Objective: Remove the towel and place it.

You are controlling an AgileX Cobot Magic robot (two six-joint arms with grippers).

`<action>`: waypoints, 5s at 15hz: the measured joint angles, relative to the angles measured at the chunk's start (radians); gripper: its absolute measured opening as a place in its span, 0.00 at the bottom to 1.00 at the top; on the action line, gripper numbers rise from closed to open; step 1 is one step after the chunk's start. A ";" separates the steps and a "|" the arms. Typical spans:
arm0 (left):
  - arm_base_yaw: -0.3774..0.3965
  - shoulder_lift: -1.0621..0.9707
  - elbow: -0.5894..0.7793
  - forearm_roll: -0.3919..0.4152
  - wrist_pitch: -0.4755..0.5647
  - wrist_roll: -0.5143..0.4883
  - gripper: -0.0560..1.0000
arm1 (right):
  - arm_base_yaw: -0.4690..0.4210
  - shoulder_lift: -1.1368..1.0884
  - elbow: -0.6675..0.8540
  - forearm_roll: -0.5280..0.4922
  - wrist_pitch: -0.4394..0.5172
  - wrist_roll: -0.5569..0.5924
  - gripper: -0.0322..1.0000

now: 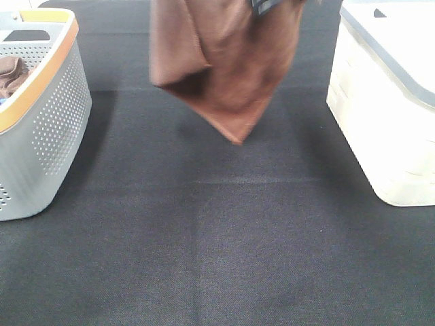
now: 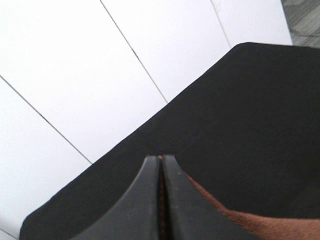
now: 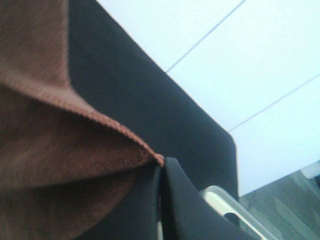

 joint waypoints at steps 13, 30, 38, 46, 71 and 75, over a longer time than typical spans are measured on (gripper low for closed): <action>0.194 0.276 0.000 -0.004 -0.125 -0.165 0.05 | -0.286 0.319 -0.270 -0.004 0.288 -0.058 0.03; 0.142 0.268 0.006 -0.544 0.868 0.091 0.05 | -0.018 0.149 0.360 -0.003 0.093 0.056 0.03; 0.104 0.165 0.288 -0.646 0.857 0.082 0.05 | -0.006 0.016 0.559 -0.014 0.160 0.179 0.03; 0.024 0.165 0.390 -0.595 0.864 0.034 0.12 | -0.008 0.004 0.688 -0.007 0.246 0.347 0.07; 0.034 -0.419 0.250 -0.557 0.893 0.042 0.70 | -0.018 -0.489 0.701 -0.185 0.917 0.856 0.75; 0.034 -0.606 0.310 -0.605 0.893 0.042 0.70 | -0.018 -0.492 0.701 -0.991 1.145 1.627 0.75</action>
